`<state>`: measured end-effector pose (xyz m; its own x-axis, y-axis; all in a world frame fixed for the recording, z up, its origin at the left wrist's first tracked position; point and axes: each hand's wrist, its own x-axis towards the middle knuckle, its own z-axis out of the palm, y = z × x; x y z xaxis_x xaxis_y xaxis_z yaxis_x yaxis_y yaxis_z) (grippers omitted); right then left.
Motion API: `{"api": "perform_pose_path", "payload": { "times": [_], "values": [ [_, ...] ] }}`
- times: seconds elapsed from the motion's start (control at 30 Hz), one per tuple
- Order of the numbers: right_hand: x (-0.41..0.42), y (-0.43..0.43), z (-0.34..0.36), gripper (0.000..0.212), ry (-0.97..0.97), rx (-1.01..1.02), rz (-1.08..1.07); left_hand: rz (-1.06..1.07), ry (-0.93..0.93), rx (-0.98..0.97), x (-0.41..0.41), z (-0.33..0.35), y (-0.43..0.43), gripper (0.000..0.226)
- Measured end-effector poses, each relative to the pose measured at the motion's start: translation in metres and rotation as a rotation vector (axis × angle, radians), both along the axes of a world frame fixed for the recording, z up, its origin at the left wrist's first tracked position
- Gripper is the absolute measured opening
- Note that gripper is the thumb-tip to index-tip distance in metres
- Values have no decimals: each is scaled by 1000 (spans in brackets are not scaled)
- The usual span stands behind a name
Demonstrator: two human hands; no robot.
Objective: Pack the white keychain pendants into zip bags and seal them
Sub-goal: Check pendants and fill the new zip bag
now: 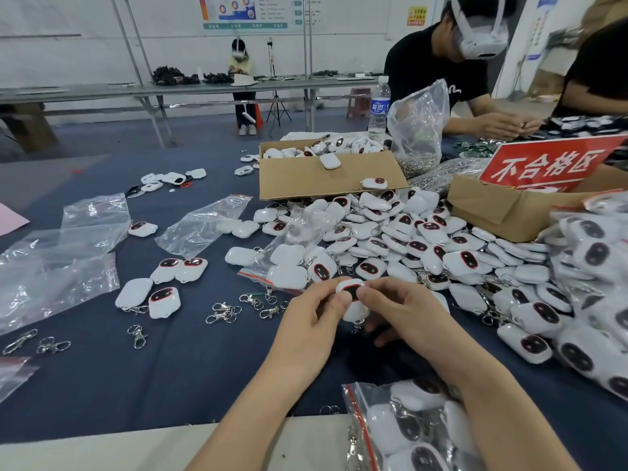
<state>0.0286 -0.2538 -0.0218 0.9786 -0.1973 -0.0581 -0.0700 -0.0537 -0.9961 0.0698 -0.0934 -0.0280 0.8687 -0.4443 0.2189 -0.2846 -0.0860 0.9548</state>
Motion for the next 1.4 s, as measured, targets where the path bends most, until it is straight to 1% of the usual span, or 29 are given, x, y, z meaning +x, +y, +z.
{"api": "perform_pose_path", "payload": {
  "times": [0.13,0.37,0.5,0.6,0.9,1.2,1.3,1.4],
  "values": [
    [0,0,1,12,-3,-5,-8,-16,-12,-18,0,0,0,24],
    [0,1,2,10,-16,-13,-19,-15,-35,-26,-1,1,0,23],
    [-1,1,2,11,-18,-7,-21,-44,-37,15,-2,0,0,30],
    [-1,2,1,11,-27,1,-10,-56,-16,-5,-2,1,0,34],
    [2,1,-1,7,-21,2,-22,-57,2,22,-1,-3,-2,25],
    [2,2,-1,8,-10,-3,-28,-59,20,16,-1,-4,-3,24],
    [2,1,-2,8,-13,-10,-28,-25,21,17,-2,-5,-4,25],
    [3,1,-2,10,-3,13,-28,49,64,-44,-2,-6,-8,25]
  ]
}}
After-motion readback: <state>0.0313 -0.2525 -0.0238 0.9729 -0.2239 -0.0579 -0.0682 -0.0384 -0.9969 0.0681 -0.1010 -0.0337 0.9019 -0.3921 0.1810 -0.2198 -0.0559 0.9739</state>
